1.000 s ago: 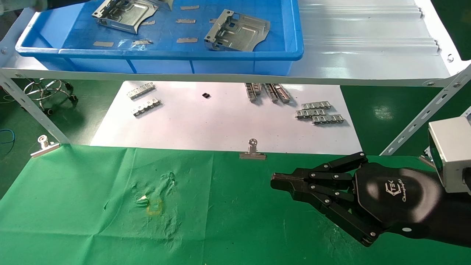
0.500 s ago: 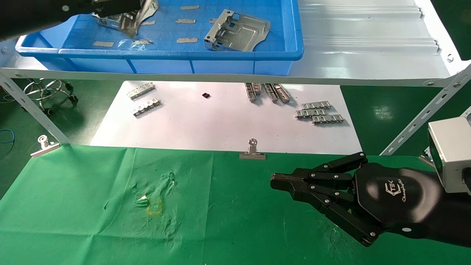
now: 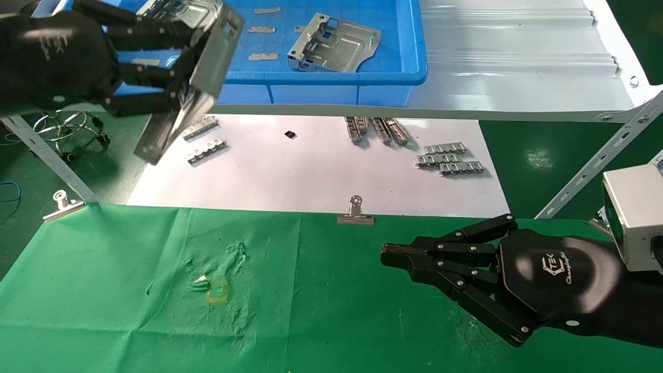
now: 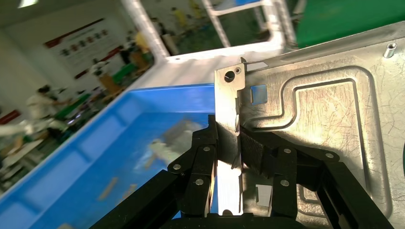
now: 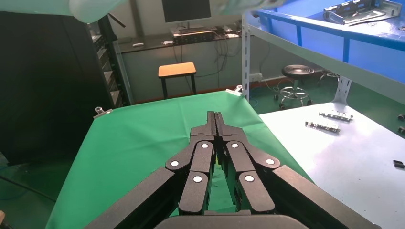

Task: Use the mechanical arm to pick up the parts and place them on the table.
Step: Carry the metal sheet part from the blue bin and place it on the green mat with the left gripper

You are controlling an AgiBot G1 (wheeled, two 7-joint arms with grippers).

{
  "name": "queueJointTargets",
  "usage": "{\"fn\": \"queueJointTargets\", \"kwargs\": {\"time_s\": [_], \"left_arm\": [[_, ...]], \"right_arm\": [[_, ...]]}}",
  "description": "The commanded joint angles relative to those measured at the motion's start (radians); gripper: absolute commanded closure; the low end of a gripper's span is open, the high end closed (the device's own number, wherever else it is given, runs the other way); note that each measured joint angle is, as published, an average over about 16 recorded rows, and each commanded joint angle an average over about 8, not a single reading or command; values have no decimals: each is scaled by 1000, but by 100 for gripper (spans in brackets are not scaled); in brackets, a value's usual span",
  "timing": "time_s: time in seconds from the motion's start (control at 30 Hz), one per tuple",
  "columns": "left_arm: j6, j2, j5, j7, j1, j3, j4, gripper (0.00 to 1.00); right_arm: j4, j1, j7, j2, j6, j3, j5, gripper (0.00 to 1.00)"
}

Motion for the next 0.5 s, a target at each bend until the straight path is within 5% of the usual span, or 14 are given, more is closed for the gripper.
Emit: {"fn": "queueJointTargets", "kwargs": {"time_s": [0.03,0.5], "left_arm": [[55,-13,-2,36,5,1,2,100],[-12,-142,66,169,136,172,-158,100]], "right_arm": [[0,0,0,0,0,0,0,100],[0,0,0,0,0,0,0,100]]}}
